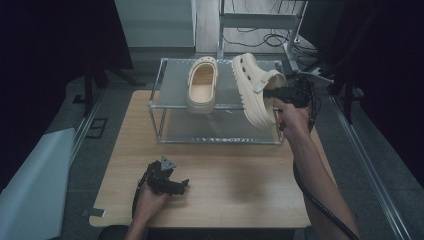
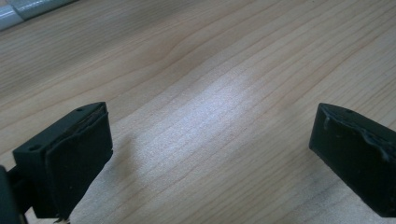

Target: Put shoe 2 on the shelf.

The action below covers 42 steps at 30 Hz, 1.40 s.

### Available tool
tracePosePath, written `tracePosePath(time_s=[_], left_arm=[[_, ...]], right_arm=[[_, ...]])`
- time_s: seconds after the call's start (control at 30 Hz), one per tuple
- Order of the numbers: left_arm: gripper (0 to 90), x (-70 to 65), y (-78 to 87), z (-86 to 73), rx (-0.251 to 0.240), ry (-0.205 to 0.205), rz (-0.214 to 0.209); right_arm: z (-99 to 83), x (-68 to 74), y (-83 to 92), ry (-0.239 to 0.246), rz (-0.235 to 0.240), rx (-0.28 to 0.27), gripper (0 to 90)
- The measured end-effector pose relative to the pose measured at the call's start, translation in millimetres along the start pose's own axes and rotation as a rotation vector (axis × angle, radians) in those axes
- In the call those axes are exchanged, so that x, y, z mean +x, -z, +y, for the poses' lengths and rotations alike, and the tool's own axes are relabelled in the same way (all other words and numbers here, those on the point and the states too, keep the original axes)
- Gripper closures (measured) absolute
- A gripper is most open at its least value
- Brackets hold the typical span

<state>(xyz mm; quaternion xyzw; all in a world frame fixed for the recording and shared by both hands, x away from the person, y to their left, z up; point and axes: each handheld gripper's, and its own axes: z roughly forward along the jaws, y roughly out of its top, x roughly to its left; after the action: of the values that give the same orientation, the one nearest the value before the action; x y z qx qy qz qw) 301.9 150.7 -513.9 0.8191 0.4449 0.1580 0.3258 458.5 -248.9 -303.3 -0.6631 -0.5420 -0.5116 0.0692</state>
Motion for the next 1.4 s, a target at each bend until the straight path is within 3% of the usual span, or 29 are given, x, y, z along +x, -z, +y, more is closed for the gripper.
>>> tracePosePath(time_s=[0.23,0.67,1.0,1.4], left_arm=[[0.0,1.3,0.2,0.2,0.001,0.004,-0.007],[0.0,1.9,0.3,0.4,-0.004,0.008,-0.017],[0.0,0.8,-1.5,0.9,-0.002,0.005,-0.019],[0.0,-0.3,-2.8,0.9,0.005,-0.001,-0.013]], right_arm=[[11.1,2.8,-13.9,-0.018,-0.048,-0.026,79.1],[20.8,18.2,-41.0,-0.011,-0.181,-0.095,78.7],[15.2,16.9,-57.7,-0.032,-0.216,-0.109,76.3],[11.8,30.9,-70.0,-0.005,-0.222,-0.138,61.9]])
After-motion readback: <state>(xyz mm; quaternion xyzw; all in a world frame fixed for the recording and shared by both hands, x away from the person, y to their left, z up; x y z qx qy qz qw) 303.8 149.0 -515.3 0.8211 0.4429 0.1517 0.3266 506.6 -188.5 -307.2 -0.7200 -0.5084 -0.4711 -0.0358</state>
